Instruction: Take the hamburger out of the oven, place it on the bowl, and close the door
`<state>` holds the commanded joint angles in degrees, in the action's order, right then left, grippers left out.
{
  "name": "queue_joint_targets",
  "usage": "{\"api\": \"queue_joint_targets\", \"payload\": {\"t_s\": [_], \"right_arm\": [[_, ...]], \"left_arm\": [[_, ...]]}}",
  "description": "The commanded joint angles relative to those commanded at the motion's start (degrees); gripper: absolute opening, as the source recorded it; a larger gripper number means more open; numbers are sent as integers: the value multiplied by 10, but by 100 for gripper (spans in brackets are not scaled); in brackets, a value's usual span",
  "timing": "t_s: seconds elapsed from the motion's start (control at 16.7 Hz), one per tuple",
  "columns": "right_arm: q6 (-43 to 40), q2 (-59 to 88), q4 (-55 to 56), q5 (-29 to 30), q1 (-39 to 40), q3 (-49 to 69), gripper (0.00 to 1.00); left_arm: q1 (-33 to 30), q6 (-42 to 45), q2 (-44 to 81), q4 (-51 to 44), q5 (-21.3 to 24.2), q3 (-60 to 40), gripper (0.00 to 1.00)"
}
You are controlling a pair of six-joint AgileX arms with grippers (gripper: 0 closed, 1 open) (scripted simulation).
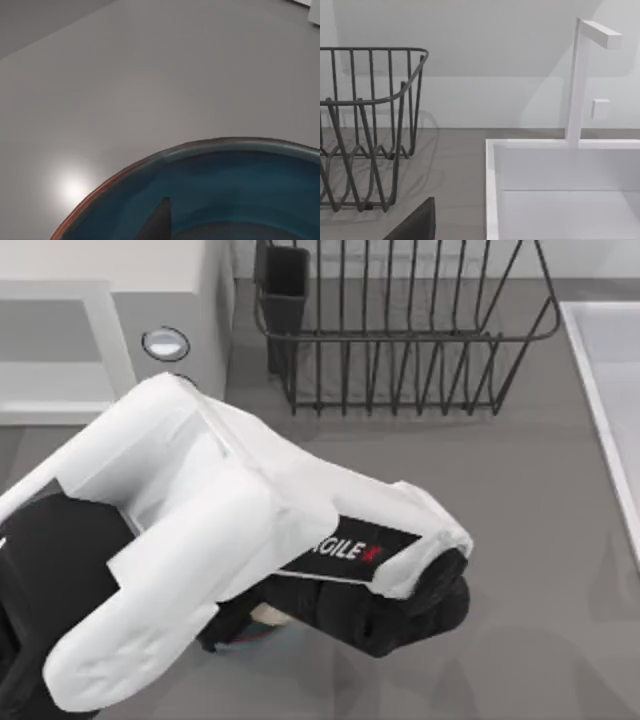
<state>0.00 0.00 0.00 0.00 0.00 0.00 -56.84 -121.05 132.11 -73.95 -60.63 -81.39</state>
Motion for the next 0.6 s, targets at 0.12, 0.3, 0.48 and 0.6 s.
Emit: {"api": "queue_joint_targets", "payload": {"t_s": [0.12, 0.3, 0.48, 0.6], "right_arm": [[0, 0, 0, 0, 0, 0, 100], [0, 0, 0, 0, 0, 0, 100], [0, 0, 0, 0, 0, 0, 100], [0, 0, 0, 0, 0, 0, 100]], "left_arm": [[9, 15, -4, 25, -7, 10, 0], [21, 38, -8, 60, -14, 27, 0], [29, 54, -3, 85, -13, 44, 0], [31, 59, 4, 92, -10, 51, 0]]}}
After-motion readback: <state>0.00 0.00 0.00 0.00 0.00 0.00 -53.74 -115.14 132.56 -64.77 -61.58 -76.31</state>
